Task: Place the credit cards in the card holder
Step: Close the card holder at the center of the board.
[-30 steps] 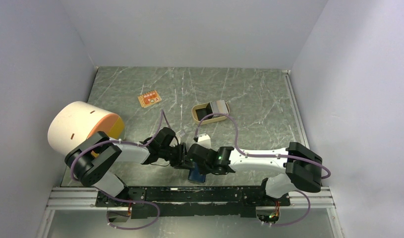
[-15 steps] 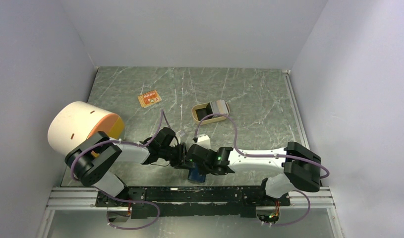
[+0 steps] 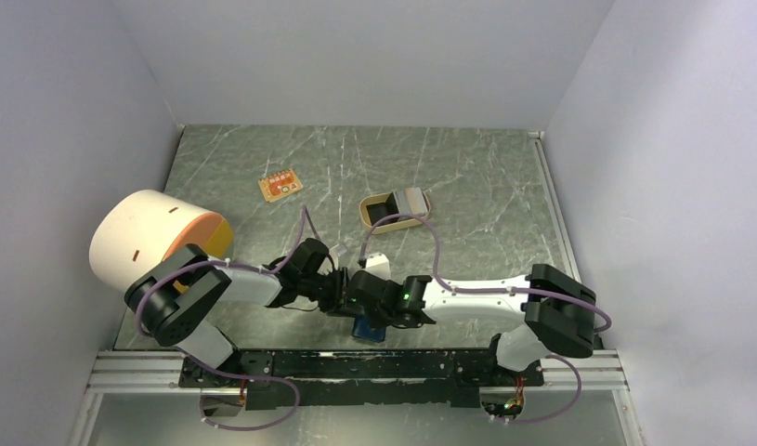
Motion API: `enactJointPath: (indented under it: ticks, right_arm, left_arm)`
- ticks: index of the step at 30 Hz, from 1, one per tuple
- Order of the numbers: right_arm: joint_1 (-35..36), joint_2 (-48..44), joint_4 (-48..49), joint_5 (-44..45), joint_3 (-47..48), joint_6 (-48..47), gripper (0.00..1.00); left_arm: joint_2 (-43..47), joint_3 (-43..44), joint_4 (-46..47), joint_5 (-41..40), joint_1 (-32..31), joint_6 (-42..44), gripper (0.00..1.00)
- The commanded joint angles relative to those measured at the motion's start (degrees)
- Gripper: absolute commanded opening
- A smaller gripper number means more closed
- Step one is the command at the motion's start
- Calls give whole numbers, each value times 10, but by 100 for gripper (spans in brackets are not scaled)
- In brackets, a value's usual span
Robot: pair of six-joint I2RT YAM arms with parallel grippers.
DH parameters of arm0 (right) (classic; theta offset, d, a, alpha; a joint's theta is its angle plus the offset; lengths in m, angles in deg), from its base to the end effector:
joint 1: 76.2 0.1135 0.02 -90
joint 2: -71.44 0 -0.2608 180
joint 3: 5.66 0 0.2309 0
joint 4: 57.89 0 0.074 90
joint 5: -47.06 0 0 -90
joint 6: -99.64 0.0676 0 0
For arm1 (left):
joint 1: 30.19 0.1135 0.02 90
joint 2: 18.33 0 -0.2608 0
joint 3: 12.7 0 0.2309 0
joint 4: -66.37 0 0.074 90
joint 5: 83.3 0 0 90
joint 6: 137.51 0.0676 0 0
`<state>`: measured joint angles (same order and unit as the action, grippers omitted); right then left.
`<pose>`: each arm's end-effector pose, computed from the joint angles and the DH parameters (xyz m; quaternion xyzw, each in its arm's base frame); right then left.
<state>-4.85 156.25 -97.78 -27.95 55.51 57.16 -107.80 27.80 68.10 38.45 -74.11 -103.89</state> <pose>0.1029 0.2503 0.1559 -0.1700 0.9505 0.1309 0.2248 0.1615 -0.2049 0.1036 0.0019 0.9012 -0.4324 0.0291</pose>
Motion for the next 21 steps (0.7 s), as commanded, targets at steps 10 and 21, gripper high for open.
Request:
enactJointPath:
  ticks: [10, 21]
  right_arm:
    - [2, 33, 18, -10, 2, -8, 0]
    - [6, -79, -23, 19, 10, 37, 16]
  left_arm:
    - [-32, -10, 26, 3, -8, 2, 33]
    - [-28, -9, 17, -2, -8, 3, 33]
